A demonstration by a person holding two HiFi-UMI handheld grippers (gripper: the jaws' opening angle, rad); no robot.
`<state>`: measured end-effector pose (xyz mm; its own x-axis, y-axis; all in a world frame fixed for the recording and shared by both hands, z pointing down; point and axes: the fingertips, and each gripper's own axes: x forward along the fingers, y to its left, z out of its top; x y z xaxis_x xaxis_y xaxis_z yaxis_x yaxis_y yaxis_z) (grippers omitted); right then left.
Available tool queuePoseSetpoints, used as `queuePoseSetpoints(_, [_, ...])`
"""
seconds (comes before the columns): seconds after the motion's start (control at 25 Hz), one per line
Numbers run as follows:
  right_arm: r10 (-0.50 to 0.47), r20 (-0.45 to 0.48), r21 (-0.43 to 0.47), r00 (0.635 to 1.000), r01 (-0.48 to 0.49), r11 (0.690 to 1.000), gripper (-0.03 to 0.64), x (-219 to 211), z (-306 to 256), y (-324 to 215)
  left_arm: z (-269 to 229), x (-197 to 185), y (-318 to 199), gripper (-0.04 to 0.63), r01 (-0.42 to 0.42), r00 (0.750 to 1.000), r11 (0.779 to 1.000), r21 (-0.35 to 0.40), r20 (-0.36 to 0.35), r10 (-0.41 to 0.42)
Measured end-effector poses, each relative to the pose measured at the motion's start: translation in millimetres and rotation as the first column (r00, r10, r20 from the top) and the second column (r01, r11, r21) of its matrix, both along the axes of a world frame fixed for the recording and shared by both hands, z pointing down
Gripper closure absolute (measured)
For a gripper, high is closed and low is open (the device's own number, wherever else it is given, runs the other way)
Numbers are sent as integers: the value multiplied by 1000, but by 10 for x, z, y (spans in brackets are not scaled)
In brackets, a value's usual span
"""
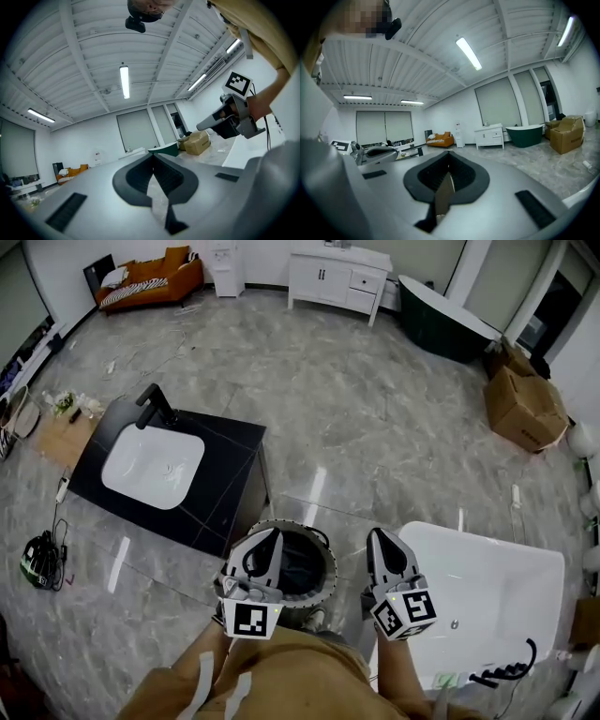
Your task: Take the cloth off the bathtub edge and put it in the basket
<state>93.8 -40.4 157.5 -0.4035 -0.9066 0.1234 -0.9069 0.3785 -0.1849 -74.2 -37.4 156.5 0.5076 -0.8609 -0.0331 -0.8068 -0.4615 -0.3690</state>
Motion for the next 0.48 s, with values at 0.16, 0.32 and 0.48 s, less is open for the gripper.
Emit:
queuePoseSetpoints(0.16, [-9,11,65,1000,8,998,611,-33,-316,-1,-153,-39,30,591,15,1000,1000,16,-16,-15])
queuePoseSetpoints(0.32, [-45,-14,121,999,46,992,611,-106,-547,-39,-214,-48,18,592,38,999,999,30,-23,-37])
queuePoseSetpoints(0.48, [-57,-16,150,998,58,987,611,-107,-636,-46,-251,-45,-1,592,52,998,998,47,-24,-51])
